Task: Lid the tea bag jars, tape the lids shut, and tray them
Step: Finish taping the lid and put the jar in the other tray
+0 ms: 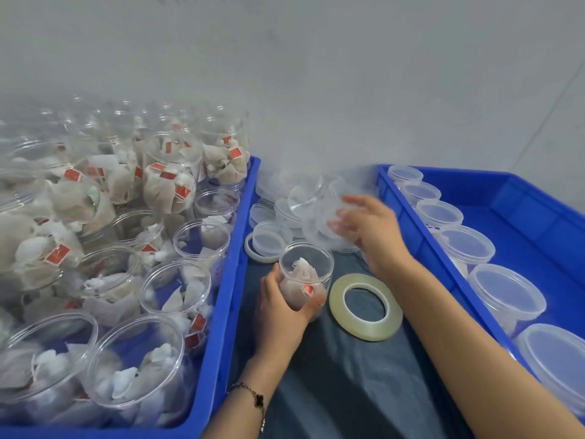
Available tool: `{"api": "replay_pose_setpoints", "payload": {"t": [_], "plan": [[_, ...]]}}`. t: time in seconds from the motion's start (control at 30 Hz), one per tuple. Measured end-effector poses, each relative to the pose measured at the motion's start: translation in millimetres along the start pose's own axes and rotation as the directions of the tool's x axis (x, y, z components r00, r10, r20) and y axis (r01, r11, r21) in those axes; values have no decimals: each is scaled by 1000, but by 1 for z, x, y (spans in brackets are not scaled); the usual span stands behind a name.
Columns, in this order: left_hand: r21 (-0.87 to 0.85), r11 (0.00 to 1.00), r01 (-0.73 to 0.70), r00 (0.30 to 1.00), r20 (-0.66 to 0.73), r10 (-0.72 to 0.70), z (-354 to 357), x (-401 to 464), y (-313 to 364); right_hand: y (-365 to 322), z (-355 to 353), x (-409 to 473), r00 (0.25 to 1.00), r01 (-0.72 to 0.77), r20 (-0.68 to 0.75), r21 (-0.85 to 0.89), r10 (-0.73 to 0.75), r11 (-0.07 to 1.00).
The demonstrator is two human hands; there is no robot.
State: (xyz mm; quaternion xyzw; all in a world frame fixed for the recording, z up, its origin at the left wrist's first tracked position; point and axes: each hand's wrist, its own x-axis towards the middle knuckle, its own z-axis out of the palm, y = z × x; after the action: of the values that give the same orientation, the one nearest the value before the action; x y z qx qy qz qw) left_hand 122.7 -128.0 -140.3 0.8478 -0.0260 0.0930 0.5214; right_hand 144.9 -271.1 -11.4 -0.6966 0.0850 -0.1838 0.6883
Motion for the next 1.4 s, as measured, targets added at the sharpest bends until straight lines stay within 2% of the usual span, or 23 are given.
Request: {"api": "replay_pose_setpoints", "payload": {"t": [0.03, 0.07, 0.1, 0.23, 0.27, 0.37, 0.43, 0.53, 0.67, 0.73, 0.77, 0.83, 0.9, 0.97, 1.03, 1.07, 1.13, 1.2, 1.23, 1.3, 1.33, 1.4], "plan": [[-6, 1000, 1, 1000, 2, -1, 0, 0, 0, 7, 5, -4, 996, 7, 92, -230, 14, 973], [-15, 1000, 6, 1000, 8, -6, -1, 0, 0, 17, 9, -8, 988, 55, 156, -432, 15, 900], [-24, 1000, 13, 1000, 17, -13, -1, 0, -1, 26, 12, -12, 980, 105, 198, -538, 5, 837], [-52, 998, 21, 999, 38, -19, -2, 0, -2, 40, 22, -20, 945, 232, 322, -530, -60, 816], [-52, 999, 10, 999, 41, -8, -2, 0, -3, 39, 22, -20, 921, 297, 383, -559, -77, 774], [-35, 999, -9, 999, 46, 11, -1, 1, -3, 35, 19, -19, 819, 500, 573, -696, -22, 515], [-40, 999, 0, 999, 50, 2, -1, 2, -1, 33, 16, -20, 798, 539, 603, -724, 14, 430], [-79, 997, 19, 998, 67, -14, 1, 3, -1, 38, 21, -24, 789, 590, 612, -735, -48, 335], [-91, 995, 33, 997, 76, -27, 1, 5, -1, 44, 23, -26, 796, 591, 603, -756, -51, 282], [-91, 996, 23, 997, 69, -17, 0, 5, 0, 46, 23, -27, 783, 621, 615, -758, -97, 201], [-94, 995, 18, 998, 64, -12, 0, 5, 0, 46, 23, -28, 783, 622, 613, -760, -108, 187], [-105, 994, 9, 998, 55, -3, 0, 4, 0, 38, 24, -27, 806, 585, 588, -773, -67, 244], [-126, 992, -2, 998, 59, 10, -1, 4, 0, 23, 24, -21, 780, 603, 626, -753, 1, 264], [-122, 992, 4, 998, 63, 3, -1, 6, -1, 8, 24, -14, 741, 614, 671, -693, 29, 378], [-125, 991, 35, 998, 63, -28, 0, 8, -2, -3, 23, -9, 769, 561, 636, -629, -60, 538], [-137, 989, 51, 997, 65, -42, 0, 9, -1, -6, 24, -7, 793, 555, 599, -630, -116, 543], [-148, 988, 51, 997, 67, -42, 1, 8, -1, -7, 26, -8, 796, 594, 590, -716, -138, 367], [-140, 990, 18, 998, 62, -9, 1, 5, -4, 4, 27, -13, 781, 620, 622, -763, -56, 181], [-141, 990, 4, 998, 58, 4, 0, 5, -4, 10, 27, -17, 777, 624, 630, -766, -10, 154], [-139, 990, -10, 999, 52, 17, 0, 5, -4, 22, 27, -21, 783, 603, 621, -772, 38, 202], [-136, 991, -14, 998, 52, 21, 0, 6, -3, 26, 27, -22, 788, 594, 615, -774, 39, 220], [-118, 993, -21, 998, 56, 28, -1, 6, -2, 31, 30, -24, 792, 600, 610, -781, 8, 175]]}}
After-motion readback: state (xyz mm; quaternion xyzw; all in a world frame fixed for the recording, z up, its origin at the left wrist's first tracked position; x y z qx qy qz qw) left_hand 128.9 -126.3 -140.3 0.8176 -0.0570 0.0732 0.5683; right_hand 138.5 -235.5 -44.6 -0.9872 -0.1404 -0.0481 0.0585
